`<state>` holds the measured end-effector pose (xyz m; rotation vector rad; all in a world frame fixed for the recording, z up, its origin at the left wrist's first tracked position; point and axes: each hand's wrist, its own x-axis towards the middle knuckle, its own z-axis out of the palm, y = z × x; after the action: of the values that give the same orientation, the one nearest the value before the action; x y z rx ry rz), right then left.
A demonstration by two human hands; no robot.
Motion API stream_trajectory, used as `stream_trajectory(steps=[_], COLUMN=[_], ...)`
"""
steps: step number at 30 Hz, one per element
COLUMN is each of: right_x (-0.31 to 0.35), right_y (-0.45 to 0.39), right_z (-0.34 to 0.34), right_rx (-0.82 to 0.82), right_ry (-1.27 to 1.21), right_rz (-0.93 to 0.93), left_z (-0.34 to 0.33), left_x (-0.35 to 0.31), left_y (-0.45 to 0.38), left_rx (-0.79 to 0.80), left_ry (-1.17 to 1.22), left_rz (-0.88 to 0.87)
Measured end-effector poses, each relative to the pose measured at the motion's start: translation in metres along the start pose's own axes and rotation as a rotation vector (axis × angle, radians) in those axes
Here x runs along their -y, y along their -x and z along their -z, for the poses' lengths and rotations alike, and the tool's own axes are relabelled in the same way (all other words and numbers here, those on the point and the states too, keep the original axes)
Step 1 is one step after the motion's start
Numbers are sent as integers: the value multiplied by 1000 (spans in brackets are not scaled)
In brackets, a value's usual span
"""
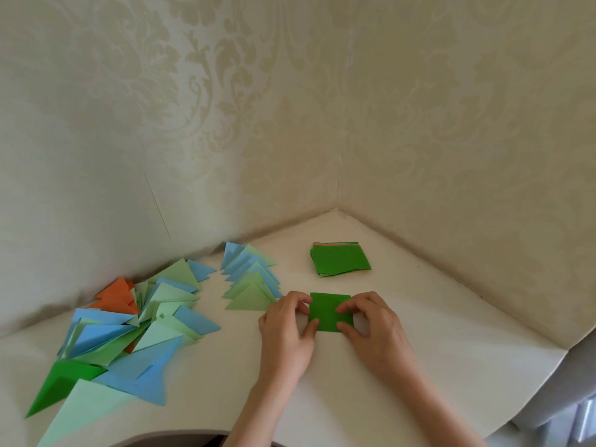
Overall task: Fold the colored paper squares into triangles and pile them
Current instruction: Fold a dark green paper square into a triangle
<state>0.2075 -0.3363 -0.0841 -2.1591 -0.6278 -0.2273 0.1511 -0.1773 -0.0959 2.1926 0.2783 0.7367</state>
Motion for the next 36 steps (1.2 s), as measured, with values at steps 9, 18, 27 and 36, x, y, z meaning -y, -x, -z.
stream_trajectory(steps=[9,18,27,36], right_x=[-4,1,13,7], right_y=[1,-1,6,7], right_z=[2,-3,10,9], right_rx=[-21,66,-18,-51], right_ry=[-72,255,-101,-94], right_rz=[28,-55,-62,47], left_z=[1,21,29,12], left_x=[1,1,-24,-22], left_y=[-1,-7,-1,13], left_rx=[65,251,246,139], left_ry=[-128,-297,-540,-526], left_rz=[-86,-326,-367,-395])
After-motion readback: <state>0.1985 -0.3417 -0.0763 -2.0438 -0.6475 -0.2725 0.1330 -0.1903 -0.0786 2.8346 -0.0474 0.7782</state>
